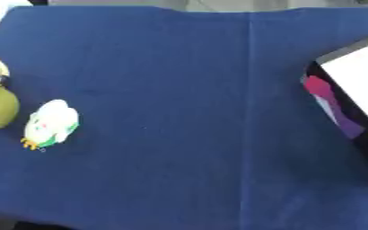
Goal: Pick up the objects with one hand, pass them to the other hand, and then place them into the box on the other side of the table.
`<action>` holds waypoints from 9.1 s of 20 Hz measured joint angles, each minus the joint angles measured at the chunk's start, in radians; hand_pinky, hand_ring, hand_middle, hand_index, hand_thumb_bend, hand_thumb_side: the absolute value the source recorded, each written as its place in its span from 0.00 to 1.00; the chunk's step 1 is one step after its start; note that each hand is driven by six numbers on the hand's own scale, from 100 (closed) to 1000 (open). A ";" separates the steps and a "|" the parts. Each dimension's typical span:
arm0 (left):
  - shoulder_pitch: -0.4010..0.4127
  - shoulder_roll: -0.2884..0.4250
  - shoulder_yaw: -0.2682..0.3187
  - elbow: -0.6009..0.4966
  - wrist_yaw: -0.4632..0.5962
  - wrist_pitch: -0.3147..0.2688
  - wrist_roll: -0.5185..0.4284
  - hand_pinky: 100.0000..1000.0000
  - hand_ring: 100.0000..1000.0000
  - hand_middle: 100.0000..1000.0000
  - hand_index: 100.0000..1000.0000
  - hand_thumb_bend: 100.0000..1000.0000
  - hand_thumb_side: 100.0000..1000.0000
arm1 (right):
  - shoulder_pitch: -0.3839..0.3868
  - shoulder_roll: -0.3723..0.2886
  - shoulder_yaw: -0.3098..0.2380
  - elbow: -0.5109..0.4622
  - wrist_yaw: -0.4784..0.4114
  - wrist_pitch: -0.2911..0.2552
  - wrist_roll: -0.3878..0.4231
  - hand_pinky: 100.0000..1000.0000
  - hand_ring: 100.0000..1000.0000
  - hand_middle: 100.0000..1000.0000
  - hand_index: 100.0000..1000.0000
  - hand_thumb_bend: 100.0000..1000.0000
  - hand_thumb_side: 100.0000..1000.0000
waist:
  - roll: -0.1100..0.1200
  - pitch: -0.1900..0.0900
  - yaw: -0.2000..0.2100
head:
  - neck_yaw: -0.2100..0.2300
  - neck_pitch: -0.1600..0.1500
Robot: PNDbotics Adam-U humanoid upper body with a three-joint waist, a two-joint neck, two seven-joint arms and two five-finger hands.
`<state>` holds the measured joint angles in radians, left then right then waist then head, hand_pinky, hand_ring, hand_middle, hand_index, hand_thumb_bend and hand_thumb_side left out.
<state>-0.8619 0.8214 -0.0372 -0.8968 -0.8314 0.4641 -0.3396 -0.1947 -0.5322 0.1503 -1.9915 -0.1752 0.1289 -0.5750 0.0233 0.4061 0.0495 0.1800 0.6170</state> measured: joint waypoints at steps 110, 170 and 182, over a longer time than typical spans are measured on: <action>0.262 -0.513 -0.392 -0.992 0.295 -0.360 0.516 0.72 0.53 0.43 0.55 0.00 0.41 | -0.752 -0.026 0.387 0.001 0.176 0.595 0.872 0.70 0.85 0.86 0.85 0.16 0.16 | -0.031 -0.103 0.016 | -0.199 0.075; 0.456 -0.210 -0.204 -1.080 0.565 -0.150 0.529 0.83 0.81 0.74 0.86 0.20 0.74 | -0.405 -0.386 0.063 0.001 -0.134 0.674 0.256 0.68 0.57 0.29 0.31 0.00 0.00 | 0.001 -0.110 0.007 | -0.336 0.073; 0.512 -0.151 -0.101 -1.085 0.639 -0.231 0.621 0.83 0.81 0.74 0.85 0.22 0.70 | -0.361 -0.389 0.091 0.192 -0.171 0.584 0.166 0.73 0.60 0.36 0.38 0.05 0.00 | 0.007 -0.109 0.035 | -0.398 0.040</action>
<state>-0.3495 0.6706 -0.1379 -1.9821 -0.1925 0.2331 0.2811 -0.5553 -0.9207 0.2413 -1.7998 -0.3466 0.7129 -0.4091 0.0301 0.2972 0.0846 -0.2179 0.6566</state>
